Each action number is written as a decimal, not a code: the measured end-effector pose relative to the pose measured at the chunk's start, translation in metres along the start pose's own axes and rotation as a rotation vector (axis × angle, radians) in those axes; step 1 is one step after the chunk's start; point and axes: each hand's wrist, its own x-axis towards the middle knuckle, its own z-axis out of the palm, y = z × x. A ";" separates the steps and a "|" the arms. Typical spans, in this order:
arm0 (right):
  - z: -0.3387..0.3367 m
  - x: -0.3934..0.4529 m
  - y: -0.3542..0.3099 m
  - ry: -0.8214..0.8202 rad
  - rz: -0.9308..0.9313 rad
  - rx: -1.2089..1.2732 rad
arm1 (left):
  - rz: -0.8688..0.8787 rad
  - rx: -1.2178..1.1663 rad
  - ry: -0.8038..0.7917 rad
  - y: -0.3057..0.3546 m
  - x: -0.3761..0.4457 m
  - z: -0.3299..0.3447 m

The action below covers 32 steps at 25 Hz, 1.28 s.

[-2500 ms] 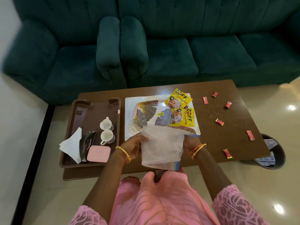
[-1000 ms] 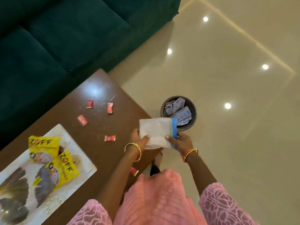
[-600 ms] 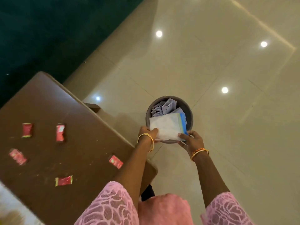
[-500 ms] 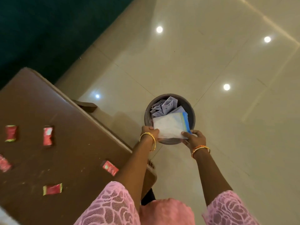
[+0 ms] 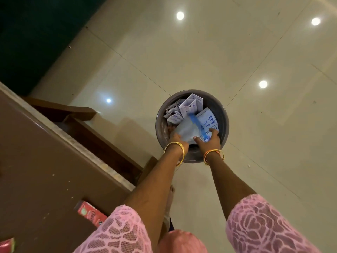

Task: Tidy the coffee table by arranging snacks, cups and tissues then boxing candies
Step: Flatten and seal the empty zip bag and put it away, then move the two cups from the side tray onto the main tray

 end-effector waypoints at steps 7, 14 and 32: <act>-0.017 -0.083 -0.020 0.193 -0.318 -0.168 | 0.308 0.613 0.107 -0.012 -0.089 -0.019; -0.064 -0.234 -0.052 0.302 -0.585 -0.421 | 0.690 0.735 0.374 -0.047 -0.225 -0.062; 0.060 -0.645 0.032 0.062 -1.146 -0.679 | 0.269 0.528 0.930 -0.451 -0.487 -0.171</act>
